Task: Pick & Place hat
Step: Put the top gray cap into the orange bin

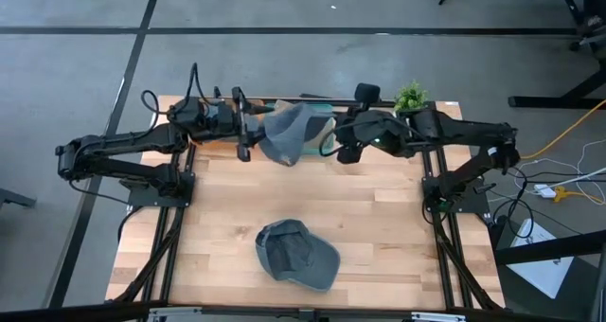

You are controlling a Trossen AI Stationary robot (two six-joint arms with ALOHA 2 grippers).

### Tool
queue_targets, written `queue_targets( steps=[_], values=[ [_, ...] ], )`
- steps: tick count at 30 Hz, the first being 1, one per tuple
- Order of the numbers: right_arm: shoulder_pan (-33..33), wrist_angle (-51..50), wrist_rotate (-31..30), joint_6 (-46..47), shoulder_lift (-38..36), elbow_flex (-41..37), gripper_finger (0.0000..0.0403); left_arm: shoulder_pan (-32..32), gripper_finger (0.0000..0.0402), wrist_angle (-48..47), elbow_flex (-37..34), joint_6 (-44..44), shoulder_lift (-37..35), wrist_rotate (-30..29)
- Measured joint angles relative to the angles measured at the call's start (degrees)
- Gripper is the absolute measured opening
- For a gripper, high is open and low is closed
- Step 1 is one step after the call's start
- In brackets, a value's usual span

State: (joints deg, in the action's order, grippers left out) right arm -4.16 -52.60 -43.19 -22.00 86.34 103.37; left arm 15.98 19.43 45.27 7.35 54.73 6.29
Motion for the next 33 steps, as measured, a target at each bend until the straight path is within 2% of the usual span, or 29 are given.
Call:
queue_targets(
  steps=[2, 10, 15, 18, 22, 25, 29, 33],
  values=[
    [0.0, 0.1, 0.9, 1.1, 0.4, 0.0, 0.0015, -0.5, 0.0235, 0.0, 0.0, 0.9, 0.1, -3.4],
    [0.0, 3.7, 2.5, 4.0, 0.4, 0.0, 0.0033, -1.1, 0.0235, -1.9, 0.0, -0.5, 0.2, -7.9],
    [0.0, 3.6, 6.6, 6.5, 0.3, 0.0, 0.0015, -1.1, 0.0235, -1.5, 0.0, -1.9, 0.2, -15.5],
    [0.1, 3.6, 7.0, 7.9, 0.3, 0.0, 0.0015, -1.1, 0.0226, -1.3, 0.0, -1.9, 0.2, -17.3],
    [0.2, 3.6, 6.9, 8.5, 0.3, 0.0, 0.0032, -1.1, 0.0178, -1.3, 0.0, -1.2, 0.2, -17.3],
    [0.2, 3.7, 6.9, 9.5, 0.3, 0.0, 0.0044, -1.1, 0.0121, -1.3, 0.0, -1.1, 0.2, -17.3],
    [0.2, 3.7, 6.9, 10.2, 0.3, 0.0, 0.0037, -1.1, 0.0033, -1.3, 0.0, -1.1, 0.2, -17.3],
    [0.2, 3.6, 9.6, 10.8, 0.3, 0.0, 0.0024, -1.0, 0.0022, -1.3, 0.0, -1.6, 0.2, -21.5]
  ],
)
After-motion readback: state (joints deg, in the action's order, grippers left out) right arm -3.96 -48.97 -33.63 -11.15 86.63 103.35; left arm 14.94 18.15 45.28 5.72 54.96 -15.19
